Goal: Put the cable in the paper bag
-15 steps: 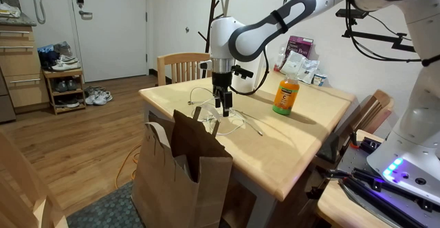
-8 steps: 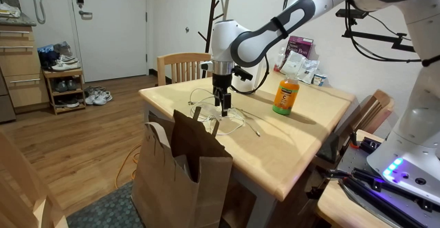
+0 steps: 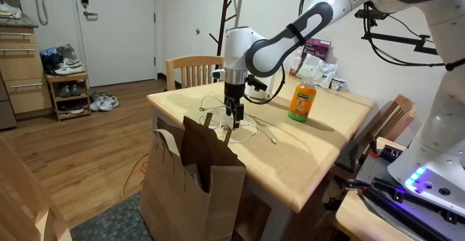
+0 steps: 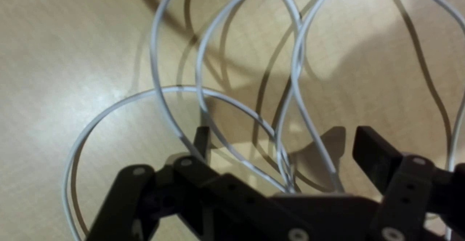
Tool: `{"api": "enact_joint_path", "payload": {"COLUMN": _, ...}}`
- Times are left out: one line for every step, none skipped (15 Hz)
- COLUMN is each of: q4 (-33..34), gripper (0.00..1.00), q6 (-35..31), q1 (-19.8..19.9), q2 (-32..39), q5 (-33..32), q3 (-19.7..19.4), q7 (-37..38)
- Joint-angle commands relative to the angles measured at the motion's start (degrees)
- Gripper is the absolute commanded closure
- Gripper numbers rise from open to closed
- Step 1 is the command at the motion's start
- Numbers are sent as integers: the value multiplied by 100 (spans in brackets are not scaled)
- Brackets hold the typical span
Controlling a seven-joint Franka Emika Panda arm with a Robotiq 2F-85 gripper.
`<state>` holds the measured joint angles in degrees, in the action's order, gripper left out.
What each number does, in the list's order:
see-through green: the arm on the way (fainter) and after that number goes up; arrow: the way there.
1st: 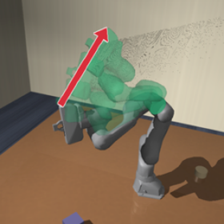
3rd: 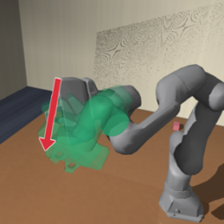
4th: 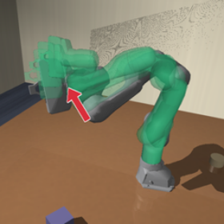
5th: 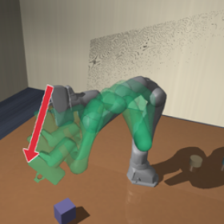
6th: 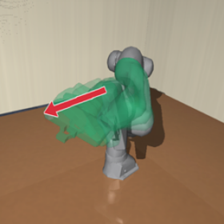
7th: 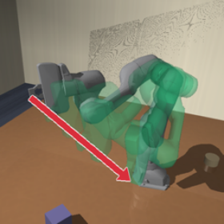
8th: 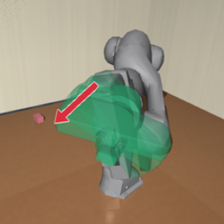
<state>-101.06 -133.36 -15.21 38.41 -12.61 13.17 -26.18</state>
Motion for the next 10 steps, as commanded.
{"api": "enact_joint_path", "payload": {"q4": -154, "gripper": 25, "q6": -259, "q1": 170, "q2": 7, "q5": 92, "q3": 151, "q7": -84}}
{"api": "enact_joint_path", "payload": {"q4": -174, "gripper": 27, "q6": -287, "q1": 193, "q2": 10, "q5": 126, "q3": 171, "q7": -67}}
{"api": "enact_joint_path", "payload": {"q4": -180, "gripper": 33, "q6": -290, "q1": 223, "q2": 13, "q5": 157, "q3": 193, "q7": -90}}
{"api": "enact_joint_path", "payload": {"q4": -203, "gripper": 41, "q6": -331, "q1": 262, "q2": -1, "q5": 192, "q3": 212, "q7": -95}}
{"api": "enact_joint_path", "payload": {"q4": -214, "gripper": 47, "q6": -369, "q1": 293, "q2": -7, "q5": 213, "q3": 224, "q7": -86}}
{"api": "enact_joint_path", "payload": {"q4": -224, "gripper": 52, "q6": -395, "q1": 325, "q2": -16, "q5": 237, "q3": 238, "q7": -84}}
{"api": "enact_joint_path", "payload": {"q4": -236, "gripper": 60, "q6": -418, "q1": 353, "q2": -31, "q5": 266, "q3": 254, "q7": -79}}
{"api": "enact_joint_path", "payload": {"q4": -244, "gripper": 66, "q6": -422, "q1": 373, "q2": -48, "q5": 287, "q3": 266, "q7": -72}}
{"api": "enact_joint_path", "payload": {"q4": -250, "gripper": 73, "q6": -426, "q1": 398, "q2": -57, "q5": 315, "q3": 287, "q7": -82}}
{"api": "enact_joint_path", "payload": {"q4": -256, "gripper": 79, "q6": -438, "q1": 411, "q2": -62, "q5": 339, "q3": 295, "q7": -76}}
